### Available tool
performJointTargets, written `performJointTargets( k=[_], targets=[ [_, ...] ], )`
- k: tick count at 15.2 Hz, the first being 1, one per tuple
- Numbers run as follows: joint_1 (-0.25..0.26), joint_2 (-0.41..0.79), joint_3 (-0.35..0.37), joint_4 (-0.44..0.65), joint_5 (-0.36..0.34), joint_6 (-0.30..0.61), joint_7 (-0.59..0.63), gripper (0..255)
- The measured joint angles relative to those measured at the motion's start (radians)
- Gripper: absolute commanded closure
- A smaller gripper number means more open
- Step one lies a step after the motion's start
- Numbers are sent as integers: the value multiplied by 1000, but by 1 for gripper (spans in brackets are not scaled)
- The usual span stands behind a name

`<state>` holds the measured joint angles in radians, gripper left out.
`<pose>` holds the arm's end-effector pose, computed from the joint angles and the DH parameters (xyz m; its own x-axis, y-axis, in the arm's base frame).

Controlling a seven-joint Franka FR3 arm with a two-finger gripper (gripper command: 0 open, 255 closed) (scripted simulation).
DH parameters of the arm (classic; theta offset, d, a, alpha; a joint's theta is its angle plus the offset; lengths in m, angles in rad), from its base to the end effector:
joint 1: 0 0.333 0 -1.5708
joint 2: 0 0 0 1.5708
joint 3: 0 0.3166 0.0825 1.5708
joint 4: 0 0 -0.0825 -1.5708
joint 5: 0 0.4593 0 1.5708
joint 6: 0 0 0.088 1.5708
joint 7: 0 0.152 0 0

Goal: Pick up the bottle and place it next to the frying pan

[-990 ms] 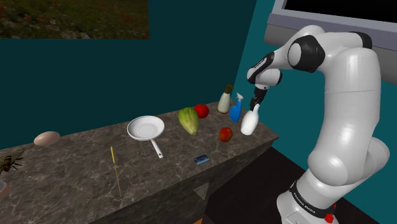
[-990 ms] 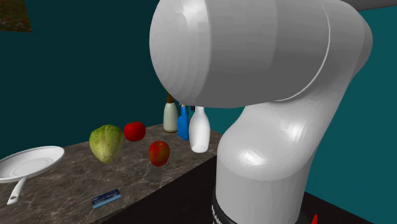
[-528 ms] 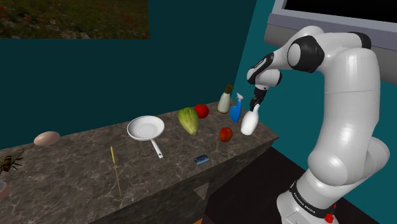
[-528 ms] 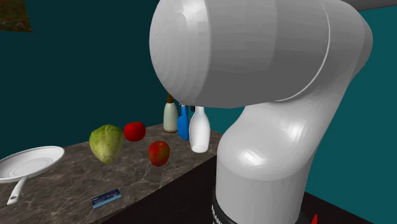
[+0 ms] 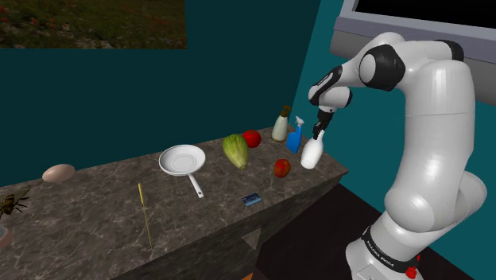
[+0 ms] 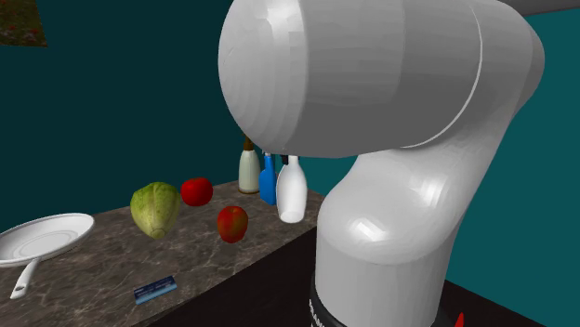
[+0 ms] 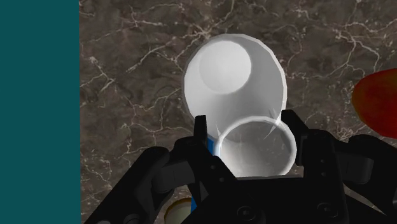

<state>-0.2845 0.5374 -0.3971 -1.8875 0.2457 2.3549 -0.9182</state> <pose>0.5348 -0.4246 0.1391 0.9936 0.1086 -0.0321 0.1088 -0.9940 0.0062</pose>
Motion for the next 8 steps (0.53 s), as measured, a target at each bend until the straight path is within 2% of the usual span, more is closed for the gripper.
performJointTargets(
  k=[8],
  targets=[
    [11,-36,-13,4,-19,-39,12,255]
  ],
)
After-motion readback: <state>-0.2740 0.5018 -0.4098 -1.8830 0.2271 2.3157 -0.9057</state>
